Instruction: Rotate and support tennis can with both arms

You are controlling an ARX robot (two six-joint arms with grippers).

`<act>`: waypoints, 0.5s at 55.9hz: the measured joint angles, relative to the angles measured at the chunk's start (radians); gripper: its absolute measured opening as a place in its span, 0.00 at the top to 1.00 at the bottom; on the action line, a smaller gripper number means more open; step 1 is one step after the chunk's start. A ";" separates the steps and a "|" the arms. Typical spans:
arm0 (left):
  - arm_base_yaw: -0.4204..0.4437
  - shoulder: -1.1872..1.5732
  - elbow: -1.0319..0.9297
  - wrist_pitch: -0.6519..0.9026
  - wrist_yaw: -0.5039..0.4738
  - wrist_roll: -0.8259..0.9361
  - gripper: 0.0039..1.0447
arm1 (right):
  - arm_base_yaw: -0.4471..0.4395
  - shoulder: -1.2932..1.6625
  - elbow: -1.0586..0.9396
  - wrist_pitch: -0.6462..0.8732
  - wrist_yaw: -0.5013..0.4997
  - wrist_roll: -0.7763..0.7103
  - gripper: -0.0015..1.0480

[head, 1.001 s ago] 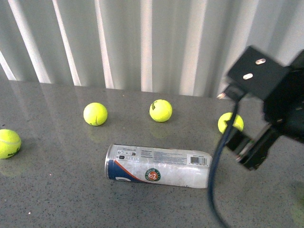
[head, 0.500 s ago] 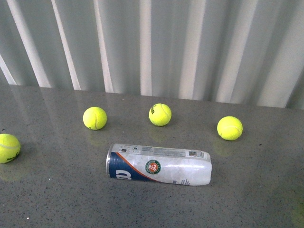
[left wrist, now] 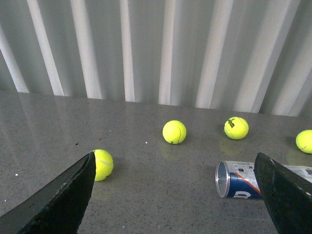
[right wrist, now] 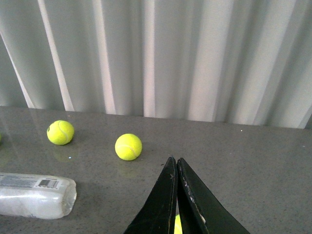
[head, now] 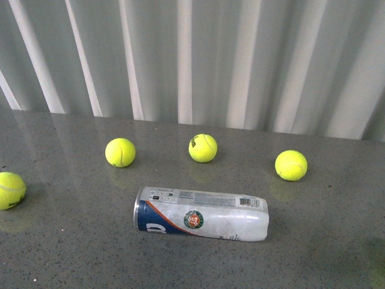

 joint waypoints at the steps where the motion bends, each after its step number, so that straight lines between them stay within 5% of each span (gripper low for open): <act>1: 0.000 0.000 0.000 0.000 0.000 0.000 0.06 | 0.006 -0.011 0.000 -0.010 0.007 0.000 0.97; 10: 0.000 0.000 0.000 0.000 0.000 0.000 0.06 | 0.112 -0.093 0.000 -0.087 0.134 0.003 0.97; 28: 0.000 0.000 0.000 0.000 0.000 0.000 0.06 | 0.147 -0.208 0.000 -0.200 0.143 0.003 0.97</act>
